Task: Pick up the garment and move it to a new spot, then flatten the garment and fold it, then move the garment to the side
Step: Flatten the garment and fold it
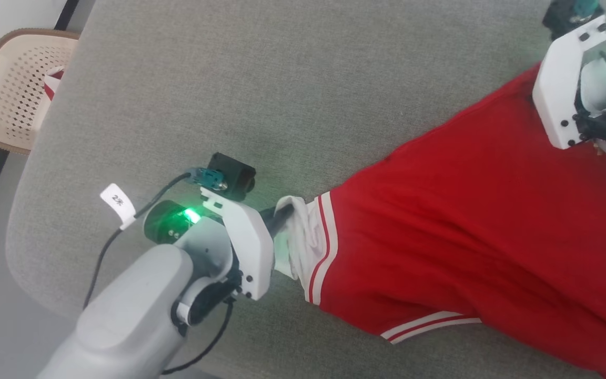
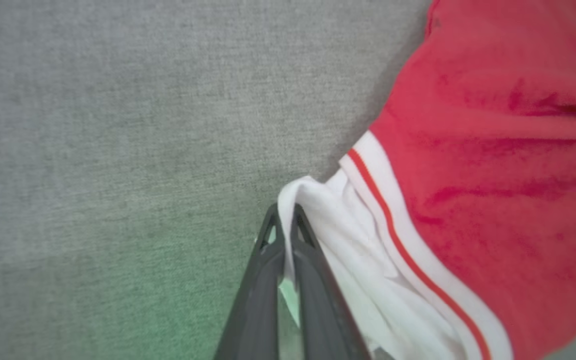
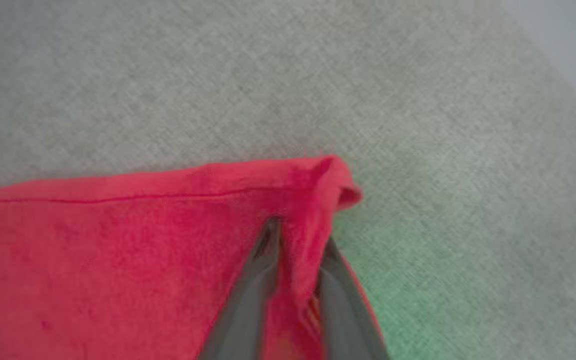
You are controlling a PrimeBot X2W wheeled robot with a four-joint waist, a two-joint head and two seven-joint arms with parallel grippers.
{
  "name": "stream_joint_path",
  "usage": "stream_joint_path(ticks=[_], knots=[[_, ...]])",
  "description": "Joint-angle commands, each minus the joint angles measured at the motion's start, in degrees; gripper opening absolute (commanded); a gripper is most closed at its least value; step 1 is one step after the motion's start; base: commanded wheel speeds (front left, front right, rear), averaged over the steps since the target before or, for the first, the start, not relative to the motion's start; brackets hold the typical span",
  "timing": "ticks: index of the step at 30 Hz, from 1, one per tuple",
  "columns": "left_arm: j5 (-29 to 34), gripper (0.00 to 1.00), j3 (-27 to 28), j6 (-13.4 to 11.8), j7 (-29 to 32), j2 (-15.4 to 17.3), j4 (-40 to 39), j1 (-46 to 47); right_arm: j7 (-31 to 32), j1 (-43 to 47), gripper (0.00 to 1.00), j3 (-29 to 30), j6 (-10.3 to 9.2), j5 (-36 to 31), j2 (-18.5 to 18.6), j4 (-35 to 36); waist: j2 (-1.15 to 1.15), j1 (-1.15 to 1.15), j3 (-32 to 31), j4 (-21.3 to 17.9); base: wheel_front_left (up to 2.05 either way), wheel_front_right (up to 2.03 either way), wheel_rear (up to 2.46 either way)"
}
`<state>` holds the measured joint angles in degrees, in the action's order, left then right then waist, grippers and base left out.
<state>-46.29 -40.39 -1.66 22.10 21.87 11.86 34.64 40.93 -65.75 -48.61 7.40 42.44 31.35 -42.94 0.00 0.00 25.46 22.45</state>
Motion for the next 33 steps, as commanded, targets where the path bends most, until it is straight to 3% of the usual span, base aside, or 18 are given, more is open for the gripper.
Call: stream_joint_path(ticks=[1,7,16,26,33], knots=[[-0.3,0.00,0.4,0.4,-0.2,0.3,0.8,1.1,0.9,3.8,0.00,-2.6,0.05,0.5,1.2,-2.5,0.00,0.00,-0.3,-0.5,0.00,0.00,0.00],[-0.5,0.00,1.9,-0.6,1.1,2.1,2.0,3.4,-4.0,-0.1,0.00,-3.8,0.03,3.9,2.2,-0.5,0.00,0.00,-2.5,-3.7,0.00,0.00,0.00],[0.0,0.00,6.0,-2.6,6.3,8.6,0.4,10.9,-11.7,-2.2,0.00,-6.9,0.05,6.6,5.3,6.3,0.00,0.00,-8.5,-10.9,0.00,0.00,0.00],[1.6,0.00,8.8,-1.5,12.1,14.4,2.6,23.3,-14.5,-4.4,0.00,-5.1,0.05,6.7,10.1,14.5,0.00,0.00,-15.0,-18.1,0.00,0.00,0.00],[2.8,0.00,8.9,0.7,13.9,14.8,7.6,31.8,-13.6,-5.2,0.00,-0.6,0.05,6.1,11.5,18.6,0.00,0.00,-17.4,-20.7,0.00,0.00,0.00]])
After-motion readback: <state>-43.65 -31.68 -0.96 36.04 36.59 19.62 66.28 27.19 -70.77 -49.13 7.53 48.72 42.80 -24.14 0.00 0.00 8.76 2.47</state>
